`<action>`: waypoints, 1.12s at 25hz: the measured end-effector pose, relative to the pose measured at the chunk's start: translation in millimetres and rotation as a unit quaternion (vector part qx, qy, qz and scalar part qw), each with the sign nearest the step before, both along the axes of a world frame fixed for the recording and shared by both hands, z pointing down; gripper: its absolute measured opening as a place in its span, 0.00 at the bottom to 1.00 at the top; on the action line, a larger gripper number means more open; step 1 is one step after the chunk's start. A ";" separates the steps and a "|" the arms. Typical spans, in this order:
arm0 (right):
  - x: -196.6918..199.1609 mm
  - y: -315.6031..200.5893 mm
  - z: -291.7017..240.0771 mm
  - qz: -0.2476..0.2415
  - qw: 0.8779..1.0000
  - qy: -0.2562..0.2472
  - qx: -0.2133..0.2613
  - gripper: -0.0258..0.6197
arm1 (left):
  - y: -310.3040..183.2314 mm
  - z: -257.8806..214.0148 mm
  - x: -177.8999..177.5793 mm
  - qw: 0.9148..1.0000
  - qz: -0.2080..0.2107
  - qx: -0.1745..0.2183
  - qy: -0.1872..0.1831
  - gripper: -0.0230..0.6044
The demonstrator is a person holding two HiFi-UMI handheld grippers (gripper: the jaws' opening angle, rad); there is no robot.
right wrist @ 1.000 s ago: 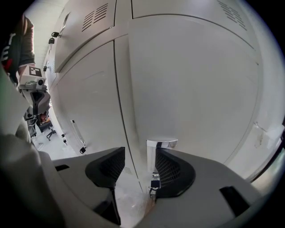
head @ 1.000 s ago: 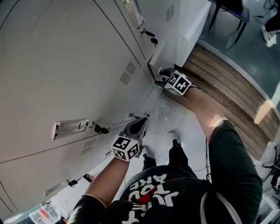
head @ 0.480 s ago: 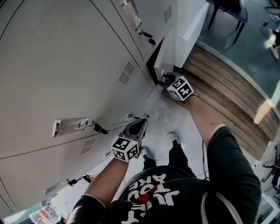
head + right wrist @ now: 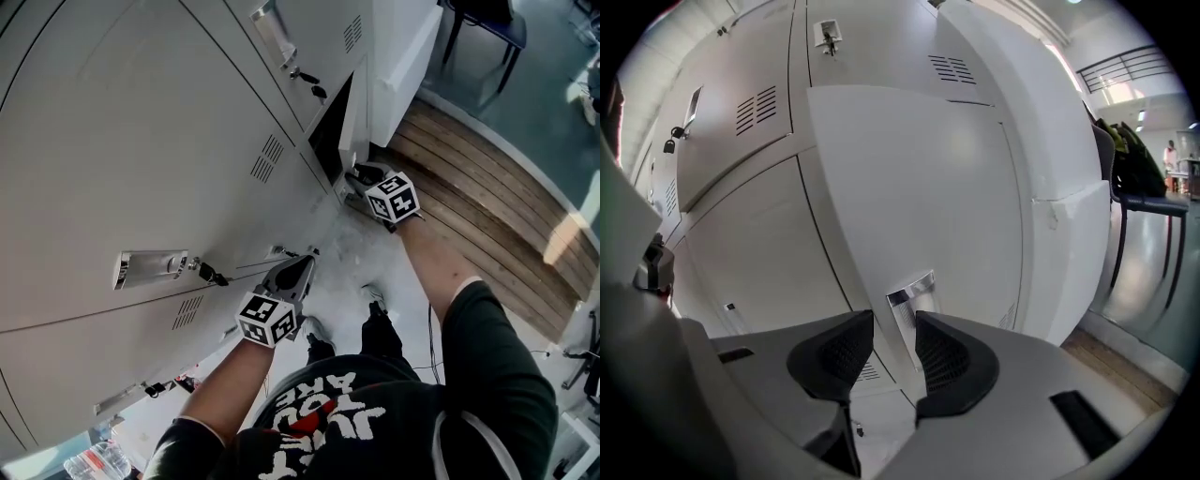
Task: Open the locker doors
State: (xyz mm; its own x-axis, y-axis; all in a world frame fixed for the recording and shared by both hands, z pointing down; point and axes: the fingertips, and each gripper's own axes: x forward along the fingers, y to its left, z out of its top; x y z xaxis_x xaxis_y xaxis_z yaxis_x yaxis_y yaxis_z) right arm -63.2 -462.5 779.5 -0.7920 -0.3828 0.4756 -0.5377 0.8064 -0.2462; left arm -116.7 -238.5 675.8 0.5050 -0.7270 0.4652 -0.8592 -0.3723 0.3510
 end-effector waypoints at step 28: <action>95.3 -1.8 1.7 0.075 0.997 0.011 -0.012 0.28 | -6.4 -9.5 32.0 1.000 0.023 0.007 -0.002 0.04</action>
State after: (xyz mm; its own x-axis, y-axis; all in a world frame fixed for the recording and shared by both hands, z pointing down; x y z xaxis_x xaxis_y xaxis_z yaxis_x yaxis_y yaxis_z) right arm 32.1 -464.3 781.3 -0.7154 -0.4856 0.5024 -0.6580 0.7101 -0.2506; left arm -84.7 -245.0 666.4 0.5366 -0.7093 0.4571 -0.8422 -0.4167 0.3421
